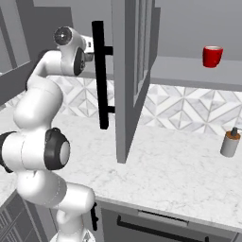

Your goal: Gather all objects into one cabinet and sort the glasses and bowls to opposite sides.

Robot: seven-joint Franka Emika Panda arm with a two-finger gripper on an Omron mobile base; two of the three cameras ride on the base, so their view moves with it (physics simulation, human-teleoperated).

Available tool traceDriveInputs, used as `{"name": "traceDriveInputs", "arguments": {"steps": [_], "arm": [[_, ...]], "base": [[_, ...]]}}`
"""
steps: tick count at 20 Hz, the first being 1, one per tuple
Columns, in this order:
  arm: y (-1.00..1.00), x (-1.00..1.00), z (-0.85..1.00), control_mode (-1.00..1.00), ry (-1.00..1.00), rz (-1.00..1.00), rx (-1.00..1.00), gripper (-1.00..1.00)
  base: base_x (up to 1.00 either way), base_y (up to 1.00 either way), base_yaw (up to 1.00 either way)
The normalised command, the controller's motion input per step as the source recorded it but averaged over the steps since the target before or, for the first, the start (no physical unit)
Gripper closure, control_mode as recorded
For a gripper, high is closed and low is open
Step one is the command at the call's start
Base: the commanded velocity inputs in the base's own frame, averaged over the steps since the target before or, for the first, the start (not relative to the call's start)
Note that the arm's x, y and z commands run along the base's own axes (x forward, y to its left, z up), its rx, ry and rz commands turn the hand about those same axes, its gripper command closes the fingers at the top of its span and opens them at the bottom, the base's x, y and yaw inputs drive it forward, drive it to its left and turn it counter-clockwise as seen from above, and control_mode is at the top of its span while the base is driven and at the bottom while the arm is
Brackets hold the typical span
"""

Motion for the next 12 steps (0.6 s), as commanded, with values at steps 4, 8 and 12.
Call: {"name": "traceDriveInputs", "arguments": {"steps": [4, 8, 12], "arm": [[0.00, 0.12, 0.00, -1.00, 0.00, 0.00, 0.00, -1.00], [0.00, 0.01, 0.00, -1.00, 0.00, 0.00, 0.00, -1.00], [0.00, 0.07, -0.05, -1.00, 0.01, 0.03, 0.00, -1.00]], "base": [[0.00, 0.00, 0.00], [0.00, 0.00, 0.00], [0.00, 0.00, 0.00]]}}
